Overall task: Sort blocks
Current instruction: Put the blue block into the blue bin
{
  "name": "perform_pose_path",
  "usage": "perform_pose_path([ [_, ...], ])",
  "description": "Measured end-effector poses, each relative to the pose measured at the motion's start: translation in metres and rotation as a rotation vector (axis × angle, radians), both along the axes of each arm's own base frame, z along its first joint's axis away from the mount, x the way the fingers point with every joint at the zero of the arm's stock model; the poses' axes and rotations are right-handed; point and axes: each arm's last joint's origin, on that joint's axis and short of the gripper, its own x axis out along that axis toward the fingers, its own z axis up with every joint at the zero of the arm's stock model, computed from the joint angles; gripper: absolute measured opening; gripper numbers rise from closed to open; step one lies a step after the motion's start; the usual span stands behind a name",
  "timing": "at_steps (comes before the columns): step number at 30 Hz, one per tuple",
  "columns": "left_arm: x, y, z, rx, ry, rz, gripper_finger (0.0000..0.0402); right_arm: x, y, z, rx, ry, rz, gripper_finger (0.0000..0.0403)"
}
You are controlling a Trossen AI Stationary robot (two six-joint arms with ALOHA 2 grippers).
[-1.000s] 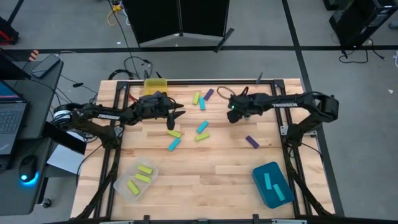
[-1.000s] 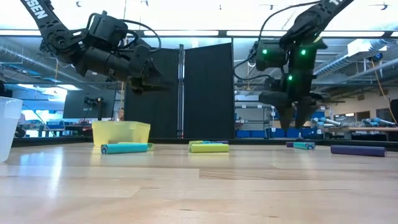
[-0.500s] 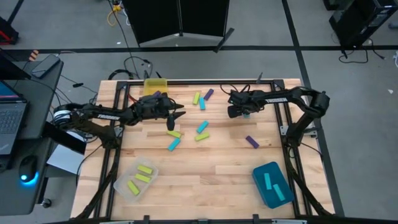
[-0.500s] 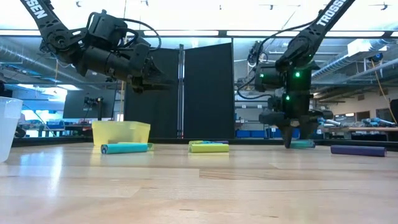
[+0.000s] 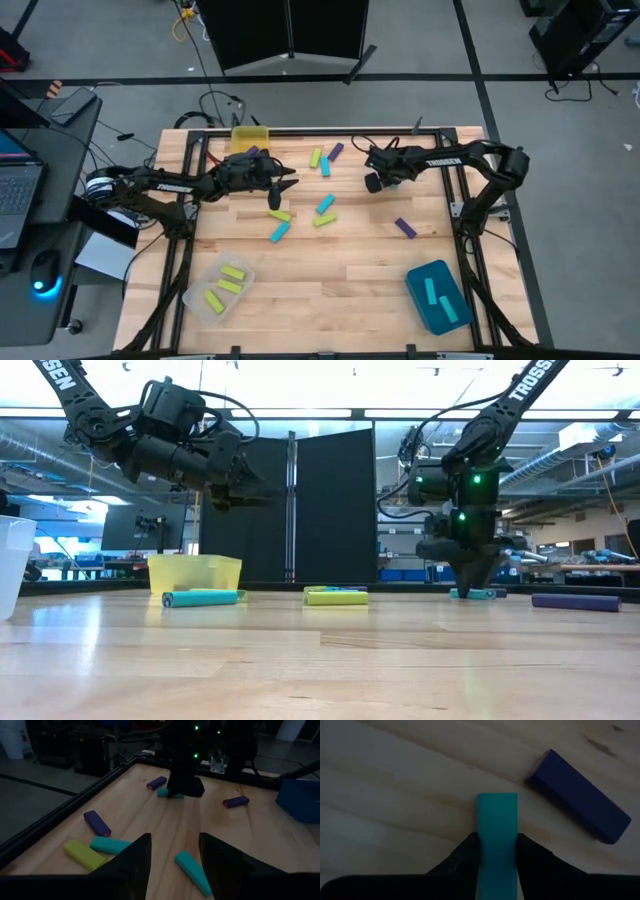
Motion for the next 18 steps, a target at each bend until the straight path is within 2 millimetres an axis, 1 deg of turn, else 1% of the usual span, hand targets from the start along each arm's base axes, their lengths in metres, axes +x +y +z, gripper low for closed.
perform_pose_path([
  [3, 0.000, 0.000, 0.000, 0.000, -0.001, 0.000, 0.0172, 0.003, 0.004, 0.009, 0.019, 0.000, 0.063, 0.0109],
  [7, 0.000, 0.000, 0.000, 0.001, 0.000, 0.000, 0.0172, 0.015, 0.014, 0.042, -0.001, -0.093, 0.173, 0.0109],
  [10, 0.000, 0.000, 0.000, 0.001, 0.000, 0.000, 0.0172, 0.018, 0.032, 0.064, 0.021, -0.124, 0.242, 0.0109],
  [13, 0.000, 0.000, 0.000, -0.001, 0.003, 0.000, 0.0172, 0.019, 0.059, 0.091, 0.078, -0.168, 0.303, 0.0109],
  [16, 0.000, 0.000, -0.001, -0.001, 0.009, 0.008, 0.0172, 0.012, 0.096, 0.112, 0.161, -0.153, 0.318, 0.0109],
  [18, 0.000, 0.000, -0.001, 0.000, 0.008, 0.008, 0.0172, 0.005, 0.124, 0.125, 0.223, -0.153, 0.315, 0.0109],
])
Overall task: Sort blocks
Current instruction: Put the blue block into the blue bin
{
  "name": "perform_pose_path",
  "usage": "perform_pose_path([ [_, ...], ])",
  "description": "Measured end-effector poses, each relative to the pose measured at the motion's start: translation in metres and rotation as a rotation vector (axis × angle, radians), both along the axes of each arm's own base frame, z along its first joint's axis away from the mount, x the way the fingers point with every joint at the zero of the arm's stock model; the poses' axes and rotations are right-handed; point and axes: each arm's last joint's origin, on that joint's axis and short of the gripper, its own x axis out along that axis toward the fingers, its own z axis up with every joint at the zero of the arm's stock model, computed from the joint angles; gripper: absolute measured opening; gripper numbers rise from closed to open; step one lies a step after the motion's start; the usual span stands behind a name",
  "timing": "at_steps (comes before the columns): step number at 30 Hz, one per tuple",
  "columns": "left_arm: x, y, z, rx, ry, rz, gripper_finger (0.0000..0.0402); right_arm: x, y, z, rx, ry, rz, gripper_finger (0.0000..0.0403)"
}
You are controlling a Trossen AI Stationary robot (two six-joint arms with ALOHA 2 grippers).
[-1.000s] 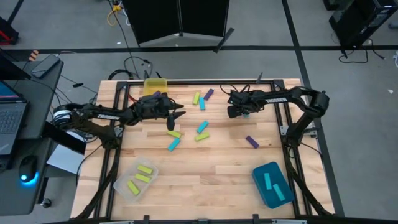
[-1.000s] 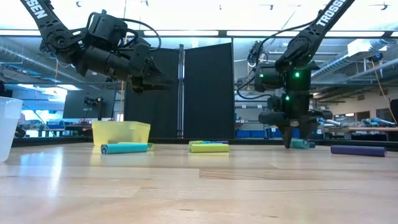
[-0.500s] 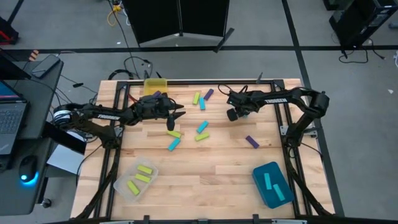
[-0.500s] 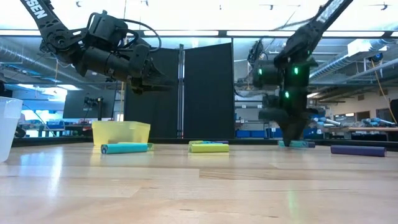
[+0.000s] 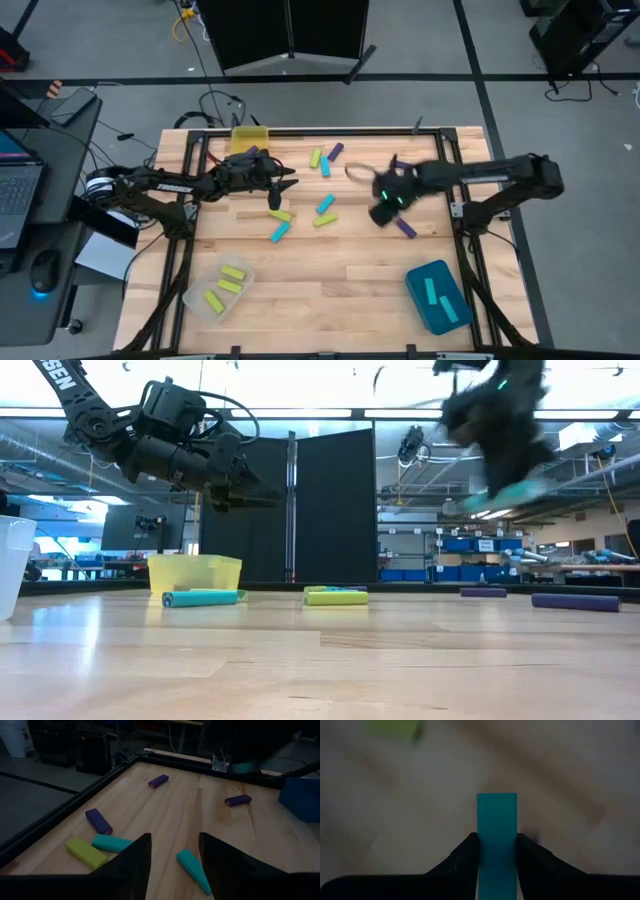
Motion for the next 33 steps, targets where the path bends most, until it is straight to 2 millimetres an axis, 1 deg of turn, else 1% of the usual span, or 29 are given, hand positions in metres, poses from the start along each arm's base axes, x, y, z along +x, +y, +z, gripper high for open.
perform_pose_path([
  [4, 0.000, 0.000, 0.000, 0.001, -0.003, 0.001, 0.0172, -0.018, 0.054, 0.007, 0.135, 0.051, -0.038, 0.0109],
  [8, 0.000, 0.000, 0.000, 0.001, -0.003, 0.001, 0.0172, -0.037, 0.099, 0.002, 0.250, 0.147, -0.097, 0.0109],
  [12, 0.000, 0.000, 0.000, 0.001, -0.003, 0.002, 0.0172, -0.057, 0.134, -0.011, 0.285, 0.242, -0.176, 0.0109],
  [14, 0.000, 0.000, 0.001, 0.003, -0.012, 0.002, 0.0172, -0.066, 0.146, -0.020, 0.279, 0.270, -0.216, 0.0109],
  [17, 0.000, 0.000, 0.002, 0.007, -0.024, 0.002, 0.0172, -0.077, 0.156, -0.038, 0.289, 0.282, -0.275, 0.0109],
  [20, 0.001, 0.000, 0.003, 0.010, -0.029, 0.002, 0.0172, -0.083, 0.163, -0.056, 0.318, 0.263, -0.302, 0.0109],
  [23, 0.001, 0.000, 0.003, 0.010, -0.030, 0.002, 0.0172, -0.088, 0.163, -0.074, 0.337, 0.256, -0.323, 0.0109],
  [25, 0.001, 0.000, 0.003, 0.013, -0.030, 0.002, 0.0172, -0.089, 0.162, -0.082, 0.353, 0.244, -0.326, 0.0109],
  [27, 0.001, 0.000, 0.004, 0.028, -0.033, -0.001, 0.0172, -0.091, 0.161, -0.086, 0.349, 0.241, -0.334, 0.0109],
  [30, 0.001, 0.000, 0.004, 0.032, -0.033, -0.002, 0.0172, -0.091, 0.161, -0.086, 0.349, 0.239, -0.334, 0.0109],
  [31, 0.001, 0.000, 0.004, 0.033, -0.033, -0.002, 0.0172, -0.090, 0.161, -0.085, 0.351, 0.239, -0.331, 0.0113],
  [33, 0.001, 0.000, 0.004, 0.033, -0.033, -0.002, 0.0172, -0.087, 0.163, -0.080, 0.372, 0.231, -0.311, 0.0141],
])
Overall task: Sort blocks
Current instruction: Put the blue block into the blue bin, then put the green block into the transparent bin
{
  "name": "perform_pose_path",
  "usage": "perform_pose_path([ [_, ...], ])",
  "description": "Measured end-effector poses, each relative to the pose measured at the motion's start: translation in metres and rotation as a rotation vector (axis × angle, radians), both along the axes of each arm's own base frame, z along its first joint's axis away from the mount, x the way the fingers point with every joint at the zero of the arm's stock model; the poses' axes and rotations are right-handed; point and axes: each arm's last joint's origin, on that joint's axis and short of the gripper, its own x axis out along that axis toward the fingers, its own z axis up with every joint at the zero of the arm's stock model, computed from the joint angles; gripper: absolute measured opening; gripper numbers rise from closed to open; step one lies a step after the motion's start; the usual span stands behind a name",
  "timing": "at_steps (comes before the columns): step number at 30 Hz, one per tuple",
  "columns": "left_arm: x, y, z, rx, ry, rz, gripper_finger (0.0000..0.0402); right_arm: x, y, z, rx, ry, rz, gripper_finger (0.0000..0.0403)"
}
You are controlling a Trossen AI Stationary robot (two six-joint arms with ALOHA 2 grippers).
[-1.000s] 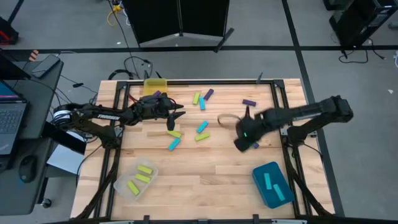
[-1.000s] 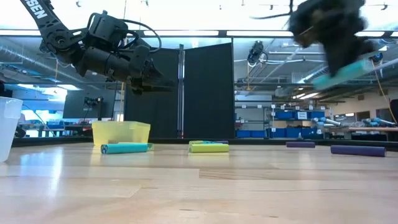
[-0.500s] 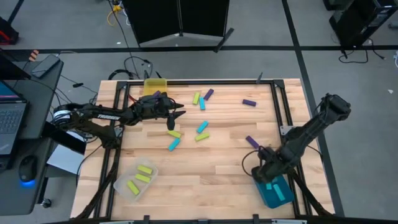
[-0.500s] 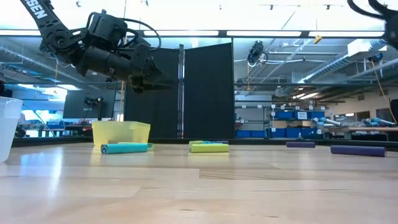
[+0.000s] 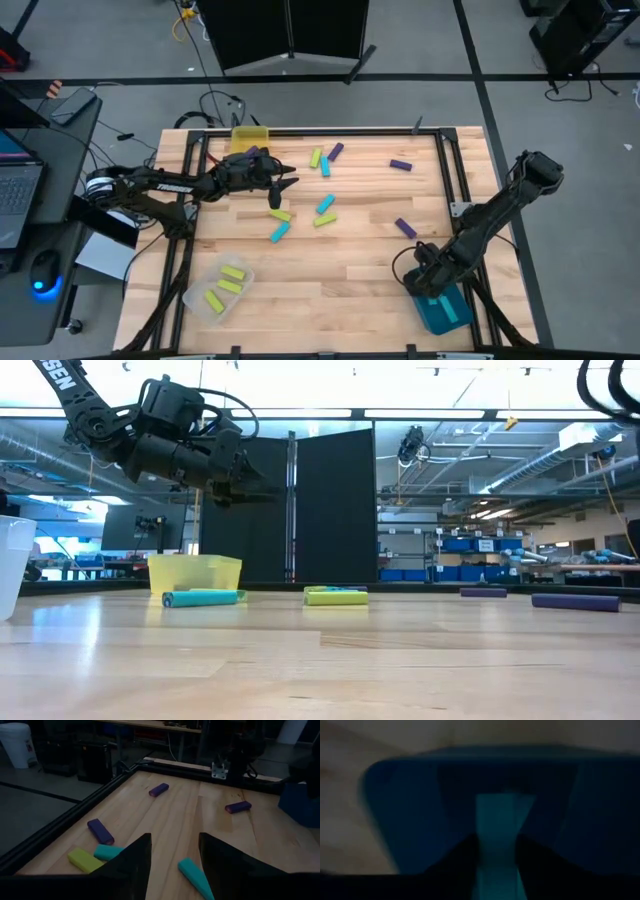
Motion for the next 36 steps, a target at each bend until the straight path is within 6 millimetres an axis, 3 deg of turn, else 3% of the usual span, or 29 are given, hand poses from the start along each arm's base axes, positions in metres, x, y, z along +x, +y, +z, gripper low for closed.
perform_pose_path([
  [3, 0.000, 0.000, 0.000, -0.001, 0.002, 0.000, 0.0172, 0.003, 0.002, 0.009, 0.002, -0.013, 0.014, 0.0189],
  [6, 0.000, 0.000, 0.000, -0.002, 0.002, 0.000, 0.0172, 0.005, 0.003, 0.024, -0.020, -0.010, 0.048, 0.0209],
  [11, 0.001, 0.001, 0.001, -0.036, -0.002, 0.008, 0.0172, 0.009, -0.002, 0.065, -0.096, 0.001, 0.126, 0.0197],
  [16, 0.011, 0.007, 0.012, -0.090, 0.080, 0.008, 0.0168, 0.024, -0.028, 0.097, -0.269, -0.090, 0.242, 0.0174],
  [22, 0.021, 0.012, 0.029, -0.132, 0.190, 0.042, 0.0149, 0.059, -0.077, 0.077, -0.410, -0.213, 0.413, 0.0117],
  [28, 0.033, 0.018, 0.022, -0.193, 0.269, 0.097, 0.0125, 0.098, -0.135, 0.043, -0.568, -0.520, 0.494, 0.0033],
  [32, 0.049, 0.025, 0.009, -0.212, 0.318, 0.098, 0.0124, 0.104, -0.164, 0.031, -0.676, -0.618, 0.502, 0.0008],
  [36, 0.069, 0.038, -0.005, -0.225, 0.352, 0.162, 0.0140, 0.103, -0.182, 0.024, -0.741, -0.618, 0.462, 0.0021],
])
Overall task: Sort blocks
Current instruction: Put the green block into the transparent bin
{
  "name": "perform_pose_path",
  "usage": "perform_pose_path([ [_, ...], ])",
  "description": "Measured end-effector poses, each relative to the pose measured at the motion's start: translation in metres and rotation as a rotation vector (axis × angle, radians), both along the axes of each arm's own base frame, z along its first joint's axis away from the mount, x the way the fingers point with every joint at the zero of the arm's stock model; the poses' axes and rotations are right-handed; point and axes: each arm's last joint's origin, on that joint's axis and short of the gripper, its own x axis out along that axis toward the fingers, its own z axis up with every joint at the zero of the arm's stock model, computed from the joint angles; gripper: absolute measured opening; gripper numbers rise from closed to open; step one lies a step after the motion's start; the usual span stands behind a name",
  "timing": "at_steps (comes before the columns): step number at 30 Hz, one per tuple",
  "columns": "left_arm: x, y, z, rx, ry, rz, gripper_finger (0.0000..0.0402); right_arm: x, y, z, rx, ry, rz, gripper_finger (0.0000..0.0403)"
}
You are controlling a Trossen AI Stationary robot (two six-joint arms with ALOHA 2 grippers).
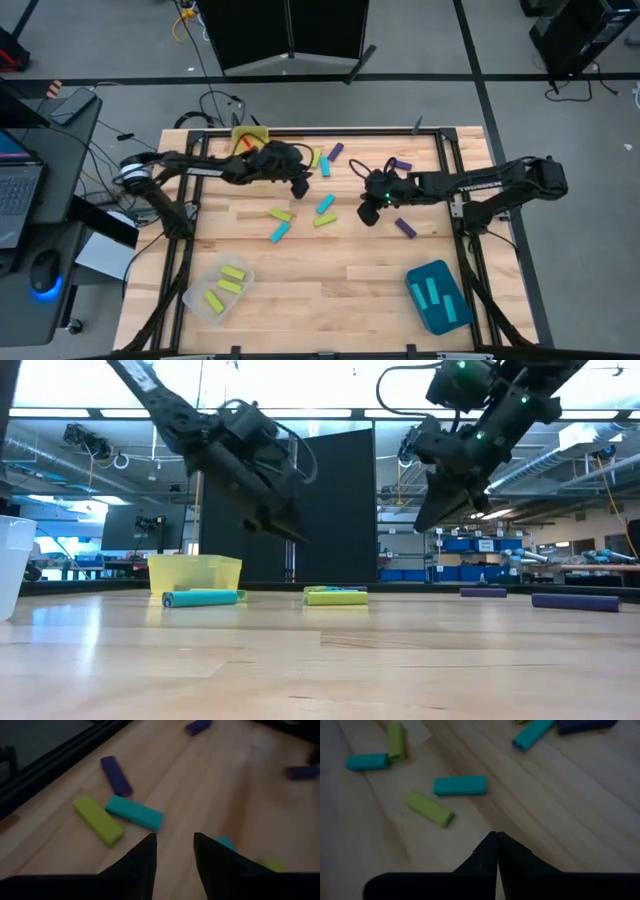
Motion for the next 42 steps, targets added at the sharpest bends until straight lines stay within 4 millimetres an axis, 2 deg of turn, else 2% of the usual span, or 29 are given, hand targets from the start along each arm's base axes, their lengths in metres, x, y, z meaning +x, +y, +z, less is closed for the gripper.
perform_pose_path([
  [6, 0.024, 0.023, -0.021, -0.020, 0.052, 0.130, 0.0199, -0.001, -0.007, -0.003, -0.018, -0.002, -0.009, 0.0052],
  [11, 0.035, 0.039, -0.039, -0.036, 0.085, 0.223, 0.0249, 0.000, -0.006, -0.002, -0.033, -0.009, 0.014, 0.0045],
  [16, 0.041, 0.049, -0.057, -0.051, 0.123, 0.271, 0.0276, 0.002, -0.003, 0.000, -0.043, -0.036, 0.033, 0.0031],
  [30, 0.044, 0.052, -0.056, -0.006, 0.131, 0.327, 0.0270, 0.005, 0.002, 0.003, -0.065, -0.068, 0.044, 0.0023],
  [38, 0.049, 0.056, -0.051, -0.028, 0.287, 0.334, 0.0266, 0.005, 0.002, 0.003, -0.055, -0.073, 0.034, 0.0025],
  [42, 0.057, 0.063, -0.050, -0.029, 0.306, 0.327, 0.0265, 0.006, 0.004, 0.003, -0.056, -0.081, 0.039, 0.0023],
])
